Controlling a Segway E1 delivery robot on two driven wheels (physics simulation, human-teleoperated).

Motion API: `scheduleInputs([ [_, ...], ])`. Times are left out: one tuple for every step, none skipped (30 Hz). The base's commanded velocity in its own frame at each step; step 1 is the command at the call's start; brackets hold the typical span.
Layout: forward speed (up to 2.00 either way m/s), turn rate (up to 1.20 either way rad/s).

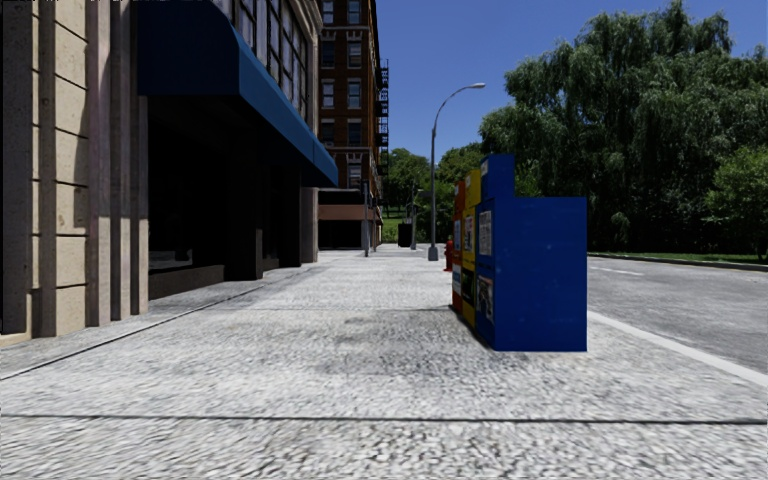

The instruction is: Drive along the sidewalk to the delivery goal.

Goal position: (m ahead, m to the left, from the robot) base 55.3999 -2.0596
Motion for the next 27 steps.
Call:
scheduleInputs([
  [2.0, 0.09],
  [2.0, 0.09],
  [2.0, 0.09],
  [2.0, 0.09],
  [2.0, 0.09],
  [2.0, 0.09],
  [2.0, 0.09],
  [2.0, 0.09],
  [2.0, 0.09],
  [2.0, 0.09],
  [2.0, 0.09],
  [2.0, 0.09],
  [2.0, 0.09],
  [2.0, 0.09],
  [2.0, 0.09],
  [2.0, 0.09],
  [2.0, 0.0],
  [2.0, 0.0],
  [2.0, 0.0],
  [2.0, 0.0],
  [2.0, 0.0],
  [2.0, 0.0],
  [2.0, 0.0],
  [2.0, 0.0],
  [2.0, 0.0],
  [2.0, 0.0],
  [2.0, 0.0],
])
